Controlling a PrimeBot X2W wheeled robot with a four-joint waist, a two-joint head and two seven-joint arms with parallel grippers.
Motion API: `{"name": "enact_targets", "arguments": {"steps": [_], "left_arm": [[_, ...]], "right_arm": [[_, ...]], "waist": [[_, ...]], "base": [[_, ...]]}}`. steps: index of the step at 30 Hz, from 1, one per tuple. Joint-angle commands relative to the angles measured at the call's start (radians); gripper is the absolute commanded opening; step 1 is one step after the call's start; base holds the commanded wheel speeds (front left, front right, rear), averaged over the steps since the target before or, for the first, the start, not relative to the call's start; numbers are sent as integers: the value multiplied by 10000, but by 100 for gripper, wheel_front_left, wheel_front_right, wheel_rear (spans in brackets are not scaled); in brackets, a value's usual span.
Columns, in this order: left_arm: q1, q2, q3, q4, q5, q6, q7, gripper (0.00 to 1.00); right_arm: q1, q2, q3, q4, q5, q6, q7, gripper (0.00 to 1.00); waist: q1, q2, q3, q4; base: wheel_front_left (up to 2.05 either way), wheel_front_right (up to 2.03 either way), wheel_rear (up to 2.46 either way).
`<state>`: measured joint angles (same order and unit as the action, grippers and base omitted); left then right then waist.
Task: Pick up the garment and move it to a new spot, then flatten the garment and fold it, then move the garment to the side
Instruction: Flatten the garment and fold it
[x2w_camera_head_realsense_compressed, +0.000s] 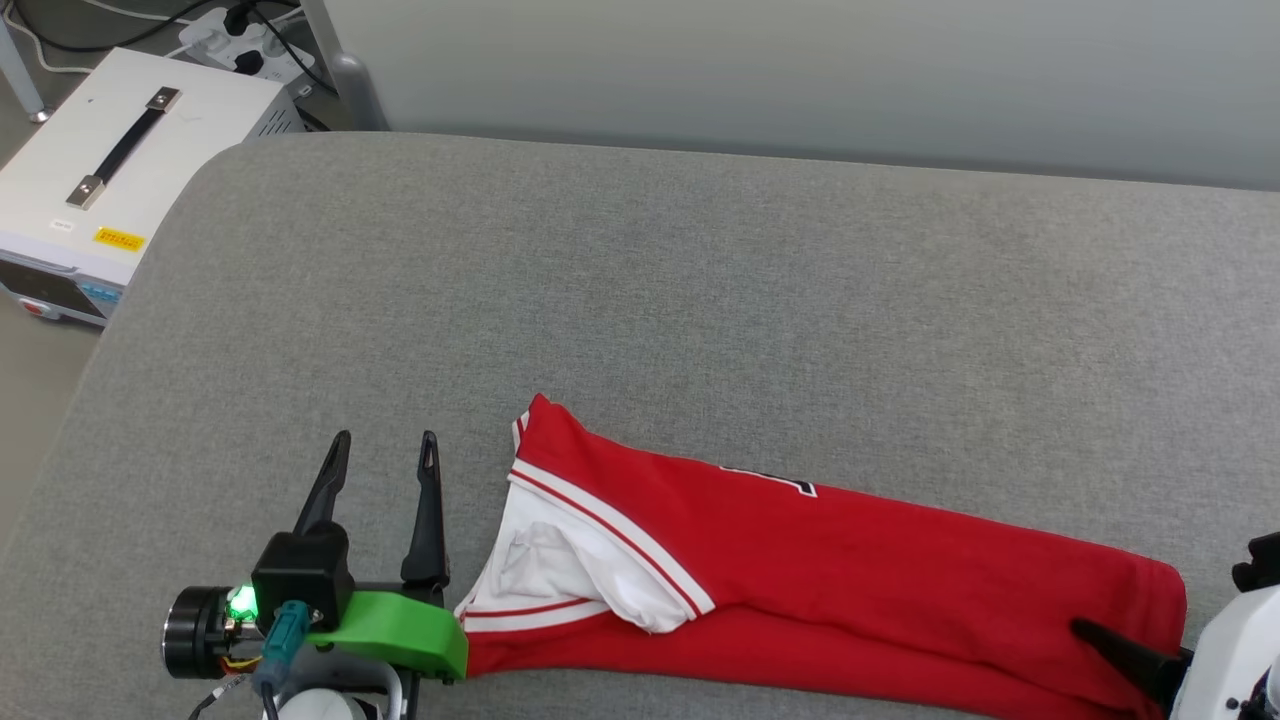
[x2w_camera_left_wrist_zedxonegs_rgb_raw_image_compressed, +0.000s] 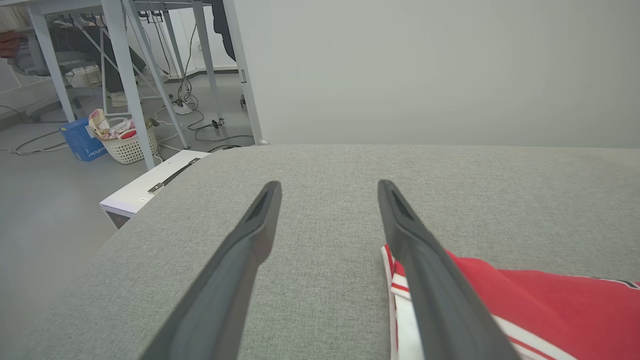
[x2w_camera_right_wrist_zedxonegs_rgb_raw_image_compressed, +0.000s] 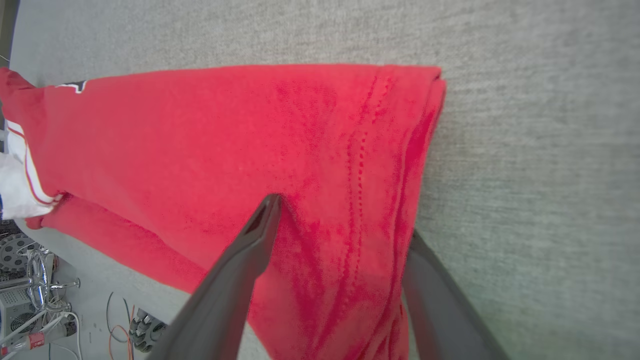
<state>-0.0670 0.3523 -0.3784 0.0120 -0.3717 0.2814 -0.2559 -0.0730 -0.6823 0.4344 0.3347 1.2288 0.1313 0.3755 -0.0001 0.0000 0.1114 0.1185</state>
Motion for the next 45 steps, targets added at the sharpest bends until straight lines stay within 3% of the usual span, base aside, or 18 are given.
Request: {"name": "enact_targets", "arguments": {"steps": [1,6,8,15,20,28,39,45], "left_arm": [[200,-154,147,-2,250,-134,-58,100],[447,-602,677,127,950,-473,-58,100],[542,-737,877,169,1133,-604,-58,100],[789,-1146,1500,245,1669,-963,-58,100],[806,-1376,1740,205,1930,-1472,-58,100],[935,-1692,2075,279,2249,-2010,-59,100],[965,-2086,2490,389,2628,-2447,-59,100],[887,-2277,2572,440,2789,-2610,-59,100]], "right_arm": [[-57,388,327,111,6,-6,115,100],[-278,459,717,300,-8,-6,-63,100],[-360,344,778,409,-107,-6,-280,0],[-593,-274,624,672,-57,-6,-772,0],[-697,-1021,148,901,-6,-6,-977,0],[-598,-1977,-130,1340,-63,-6,-779,0],[-738,-2348,74,-1916,33,-6,1047,0],[-1216,-1592,354,-3507,-697,-6,2193,0]], "waist": [[1,0,-7,16],[1,0,-50,53],[1,0,-70,42],[1,0,-168,-27],[1,0,-249,-27],[1,0,-381,-57],[1,0,-384,-44],[1,0,-229,128]], "base": [[0,0,0],[0,0,0],[0,0,0],[0,0,0],[0,0,0],[0,0,0],[0,0,0],[0,0,0]]}}
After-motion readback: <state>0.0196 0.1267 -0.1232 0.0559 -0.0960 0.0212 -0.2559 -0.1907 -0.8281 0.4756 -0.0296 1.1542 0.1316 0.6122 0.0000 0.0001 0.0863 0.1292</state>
